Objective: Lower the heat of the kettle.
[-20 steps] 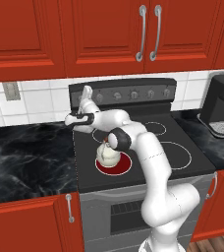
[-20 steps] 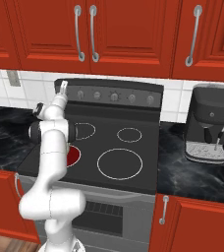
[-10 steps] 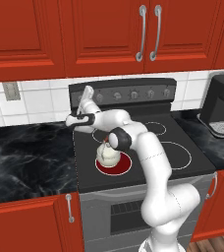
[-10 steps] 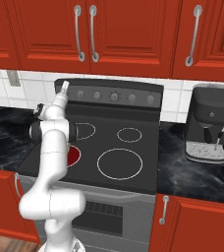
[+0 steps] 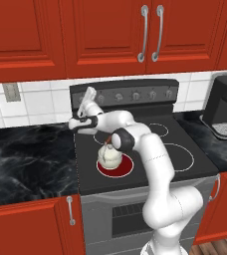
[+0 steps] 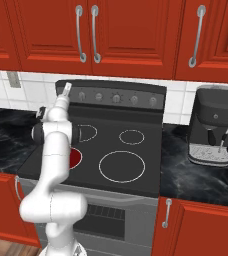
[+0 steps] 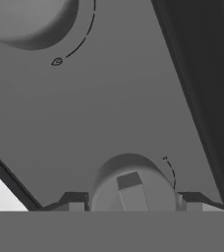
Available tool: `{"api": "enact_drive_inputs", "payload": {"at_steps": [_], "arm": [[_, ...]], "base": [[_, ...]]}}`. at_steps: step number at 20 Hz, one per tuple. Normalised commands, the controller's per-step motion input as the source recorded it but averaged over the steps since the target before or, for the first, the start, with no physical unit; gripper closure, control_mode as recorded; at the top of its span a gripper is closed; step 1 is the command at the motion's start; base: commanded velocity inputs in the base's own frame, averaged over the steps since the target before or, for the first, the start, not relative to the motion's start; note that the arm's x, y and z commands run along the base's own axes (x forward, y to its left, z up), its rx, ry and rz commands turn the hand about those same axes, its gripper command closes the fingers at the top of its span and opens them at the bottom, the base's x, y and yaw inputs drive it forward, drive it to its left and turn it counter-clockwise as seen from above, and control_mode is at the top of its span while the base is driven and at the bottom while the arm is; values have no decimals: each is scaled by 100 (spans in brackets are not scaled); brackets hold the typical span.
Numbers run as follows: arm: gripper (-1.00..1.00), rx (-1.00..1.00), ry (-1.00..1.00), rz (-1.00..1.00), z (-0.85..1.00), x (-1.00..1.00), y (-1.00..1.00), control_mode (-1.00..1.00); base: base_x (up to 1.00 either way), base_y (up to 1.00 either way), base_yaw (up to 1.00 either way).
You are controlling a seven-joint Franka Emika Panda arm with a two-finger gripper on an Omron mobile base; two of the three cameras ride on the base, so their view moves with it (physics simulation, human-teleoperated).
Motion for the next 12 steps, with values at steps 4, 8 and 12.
{"api": "enact_drive_inputs", "payload": {"at_steps": [4, 8, 12], "arm": [[100, 15, 0, 4, 0, 0, 0, -100], [100, 16, 0, 4, 0, 0, 0, -100], [100, 17, 0, 3, 0, 0, 0, -100]], "base": [[0, 0, 0], [0, 0, 0], [0, 0, 0]]}}
